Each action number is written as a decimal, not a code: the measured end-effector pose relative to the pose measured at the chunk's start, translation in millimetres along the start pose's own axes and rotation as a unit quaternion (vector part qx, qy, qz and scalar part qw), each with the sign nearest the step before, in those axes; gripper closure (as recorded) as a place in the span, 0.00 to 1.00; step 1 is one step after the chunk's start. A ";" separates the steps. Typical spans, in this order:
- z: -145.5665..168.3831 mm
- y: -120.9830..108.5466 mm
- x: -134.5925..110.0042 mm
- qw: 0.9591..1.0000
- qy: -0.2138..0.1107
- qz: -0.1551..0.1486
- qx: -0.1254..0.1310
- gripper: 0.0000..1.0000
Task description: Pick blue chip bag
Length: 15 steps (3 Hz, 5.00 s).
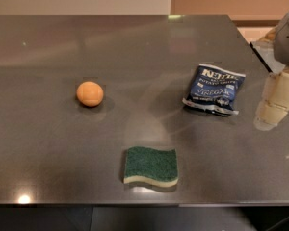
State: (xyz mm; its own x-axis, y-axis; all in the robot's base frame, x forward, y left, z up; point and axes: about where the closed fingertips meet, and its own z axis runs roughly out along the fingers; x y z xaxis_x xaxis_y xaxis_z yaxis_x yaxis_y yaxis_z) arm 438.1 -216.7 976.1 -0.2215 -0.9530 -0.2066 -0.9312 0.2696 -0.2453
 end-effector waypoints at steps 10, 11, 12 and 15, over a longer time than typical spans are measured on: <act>158.3 -107.0 -49.6 0.822 0.112 0.555 -0.067 0.00; 169.5 -99.5 -46.5 0.813 0.142 0.561 -0.069 0.00; 176.8 -87.6 -38.5 0.801 0.166 0.571 -0.068 0.00; 167.7 -83.4 -31.5 0.797 0.172 0.577 -0.051 0.65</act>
Offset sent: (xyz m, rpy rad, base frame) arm 0.0563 0.0163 -0.0041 0.0745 0.0462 -0.1975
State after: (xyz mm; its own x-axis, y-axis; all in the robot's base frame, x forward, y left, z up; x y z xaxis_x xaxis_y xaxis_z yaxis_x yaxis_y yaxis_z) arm 571.3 -186.0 844.2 -0.9972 -0.0648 0.0372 -0.0647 0.9979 0.0013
